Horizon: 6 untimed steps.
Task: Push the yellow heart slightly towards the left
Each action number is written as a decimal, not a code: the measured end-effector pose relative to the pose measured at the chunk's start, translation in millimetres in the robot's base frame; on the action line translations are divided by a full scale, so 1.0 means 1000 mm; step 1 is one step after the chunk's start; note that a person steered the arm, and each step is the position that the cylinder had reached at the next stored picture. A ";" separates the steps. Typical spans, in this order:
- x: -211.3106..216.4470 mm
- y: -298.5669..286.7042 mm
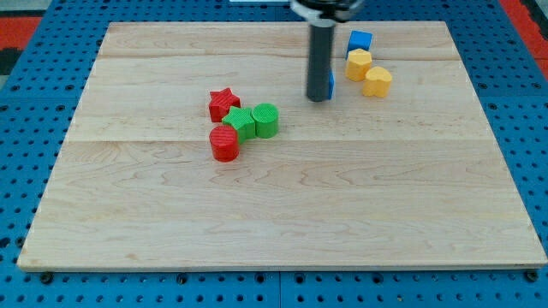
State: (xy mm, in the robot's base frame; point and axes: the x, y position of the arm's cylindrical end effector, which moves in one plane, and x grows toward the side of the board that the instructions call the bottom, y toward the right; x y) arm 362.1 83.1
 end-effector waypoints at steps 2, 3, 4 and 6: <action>-0.049 0.027; 0.005 0.025; 0.015 0.081; -0.050 0.070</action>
